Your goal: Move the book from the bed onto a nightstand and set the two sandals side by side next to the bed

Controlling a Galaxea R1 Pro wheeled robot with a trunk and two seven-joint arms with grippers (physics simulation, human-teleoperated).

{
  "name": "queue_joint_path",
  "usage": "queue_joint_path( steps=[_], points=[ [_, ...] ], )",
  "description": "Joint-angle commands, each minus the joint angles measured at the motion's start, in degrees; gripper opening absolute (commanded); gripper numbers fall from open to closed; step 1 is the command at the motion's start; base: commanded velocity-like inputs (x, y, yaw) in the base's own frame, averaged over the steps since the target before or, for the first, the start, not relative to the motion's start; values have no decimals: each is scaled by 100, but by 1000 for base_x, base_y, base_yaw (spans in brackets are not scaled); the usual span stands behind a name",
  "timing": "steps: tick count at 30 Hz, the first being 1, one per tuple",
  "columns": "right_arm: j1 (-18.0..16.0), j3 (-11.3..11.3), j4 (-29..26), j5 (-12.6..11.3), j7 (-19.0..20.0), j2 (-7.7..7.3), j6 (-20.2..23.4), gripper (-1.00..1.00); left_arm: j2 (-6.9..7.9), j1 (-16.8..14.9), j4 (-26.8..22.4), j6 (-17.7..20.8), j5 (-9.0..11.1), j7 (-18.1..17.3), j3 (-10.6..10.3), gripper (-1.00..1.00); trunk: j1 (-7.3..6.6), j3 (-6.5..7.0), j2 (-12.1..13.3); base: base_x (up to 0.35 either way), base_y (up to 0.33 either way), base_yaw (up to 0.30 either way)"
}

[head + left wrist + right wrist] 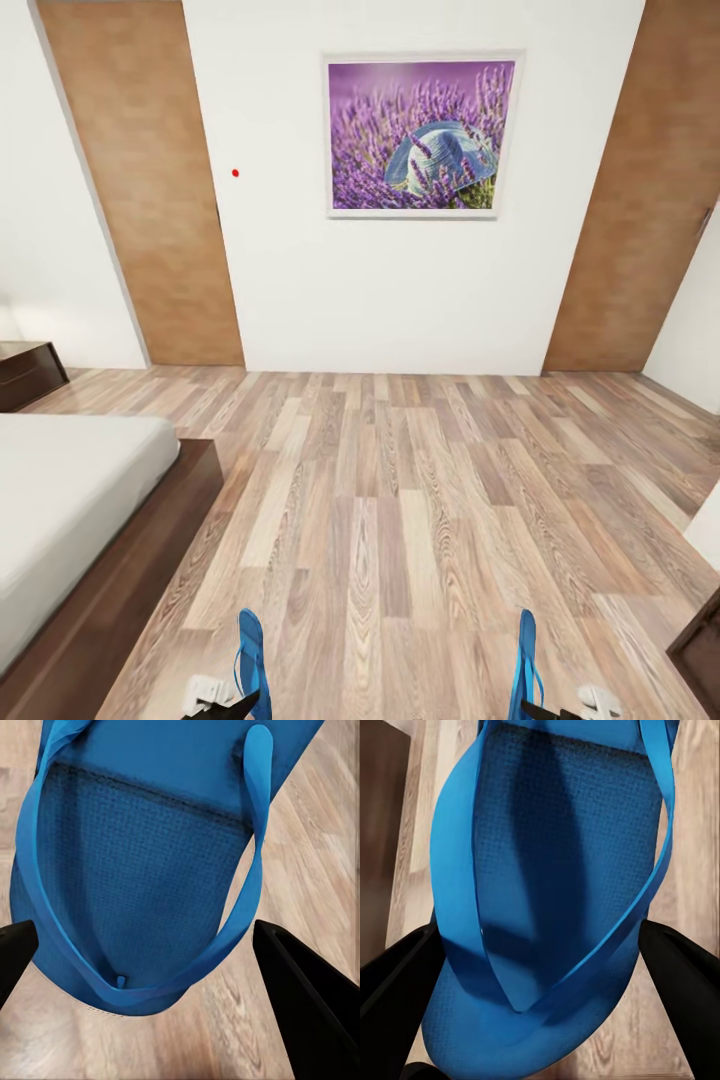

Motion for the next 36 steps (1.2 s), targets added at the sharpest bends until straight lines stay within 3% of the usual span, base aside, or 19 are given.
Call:
queue_joint_path(
  steps=[1,28,36],
  points=[
    [-5,31,2,-50,14,-2,29,-100,-4,-5,-1,-47,-61,-30,44,-100,-1,-5,-2,0,0,-243],
    [-2,36,5,-46,9,3,24,-100,-4,-5,-1,-45,-61,-14,44,-100,-1,-5,-2,0,0,-228],
    [-5,36,5,-46,9,6,23,-100,-4,-5,-1,-45,-61,-13,45,-100,-1,-5,-2,0,0,-61]
  ],
)
